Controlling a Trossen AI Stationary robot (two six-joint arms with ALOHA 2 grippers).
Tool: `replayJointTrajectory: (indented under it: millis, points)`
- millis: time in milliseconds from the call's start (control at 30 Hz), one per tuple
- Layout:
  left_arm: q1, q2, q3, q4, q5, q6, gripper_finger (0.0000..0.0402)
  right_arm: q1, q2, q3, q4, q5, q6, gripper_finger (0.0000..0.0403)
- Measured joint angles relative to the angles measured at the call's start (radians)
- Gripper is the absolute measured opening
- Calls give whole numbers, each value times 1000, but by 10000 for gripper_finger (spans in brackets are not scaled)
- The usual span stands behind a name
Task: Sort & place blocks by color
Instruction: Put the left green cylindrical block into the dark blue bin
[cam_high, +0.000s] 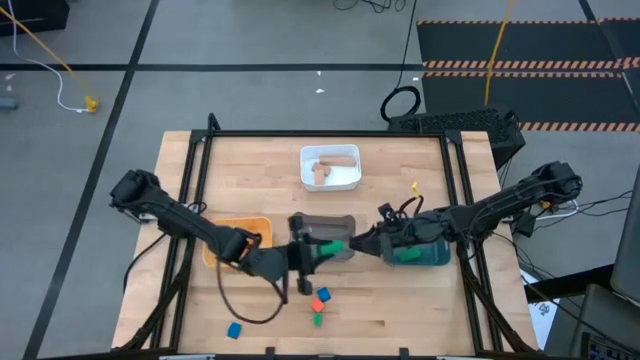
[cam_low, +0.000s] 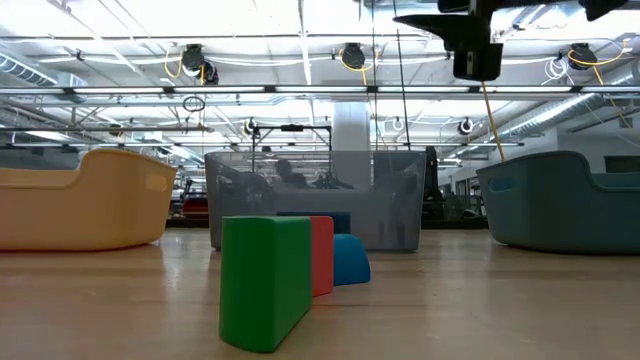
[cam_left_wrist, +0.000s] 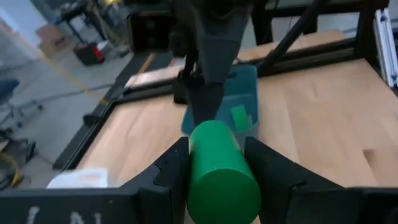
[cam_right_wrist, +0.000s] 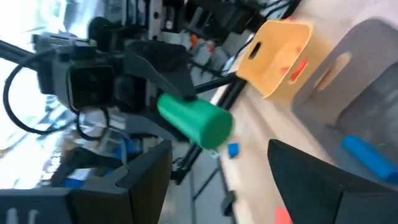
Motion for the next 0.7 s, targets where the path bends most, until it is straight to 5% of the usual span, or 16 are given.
replayJointTrajectory:
  millis: [267,700]
  points:
    - [38,95,-1,248,71,151,130,-2,0,-17,72,-44,14,256]
    - [67,96,-1,356,123,233,130,-4,0,-18,125,-68,-55,256]
